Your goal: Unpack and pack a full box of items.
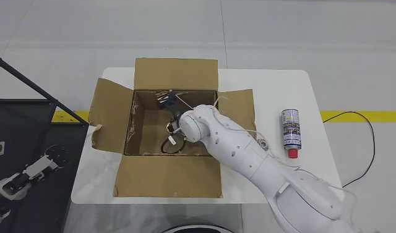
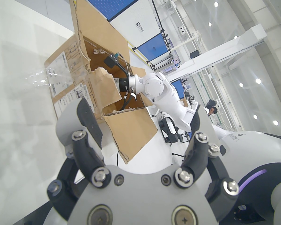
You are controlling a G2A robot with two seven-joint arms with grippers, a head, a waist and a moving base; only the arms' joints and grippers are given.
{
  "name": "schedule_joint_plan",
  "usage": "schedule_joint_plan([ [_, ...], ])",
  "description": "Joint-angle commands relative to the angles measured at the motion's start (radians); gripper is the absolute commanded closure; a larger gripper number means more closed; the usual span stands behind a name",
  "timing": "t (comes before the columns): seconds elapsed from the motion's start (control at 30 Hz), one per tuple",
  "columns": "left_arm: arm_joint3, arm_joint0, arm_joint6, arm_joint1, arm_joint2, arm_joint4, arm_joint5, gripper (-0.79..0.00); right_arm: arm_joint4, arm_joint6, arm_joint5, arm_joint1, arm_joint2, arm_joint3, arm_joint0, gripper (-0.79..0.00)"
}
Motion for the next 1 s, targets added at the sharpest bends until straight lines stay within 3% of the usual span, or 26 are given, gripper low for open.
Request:
schedule_joint_plan([
  [0.0,0.0,0.0,0.0,0.0,0.0,0.0,0.0,-0.785,0.007,0.005,-0.02,-0.002,0.011,-0.006,0.001,-0.249],
  [0.07,0.0,0.0,0.0,0.0,0.0,0.0,0.0,-0.785,0.019,0.028,-0.053,0.001,0.028,-0.014,0.006,-0.326],
  [0.37,0.0,0.0,0.0,0.0,0.0,0.0,0.0,-0.785,0.045,0.153,-0.146,0.044,0.136,-0.153,-0.012,-0.363],
  [0.63,0.0,0.0,0.0,0.0,0.0,0.0,0.0,-0.785,-0.002,0.27,-0.189,0.133,0.333,-0.475,-0.122,-0.406],
  [0.77,0.0,0.0,0.0,0.0,0.0,0.0,0.0,-0.785,-0.039,0.345,-0.216,0.178,0.449,-0.653,-0.207,-0.474],
  [0.97,0.0,0.0,0.0,0.0,0.0,0.0,0.0,-0.785,-0.163,0.414,-0.204,0.226,0.598,-0.857,-0.312,-0.523],
])
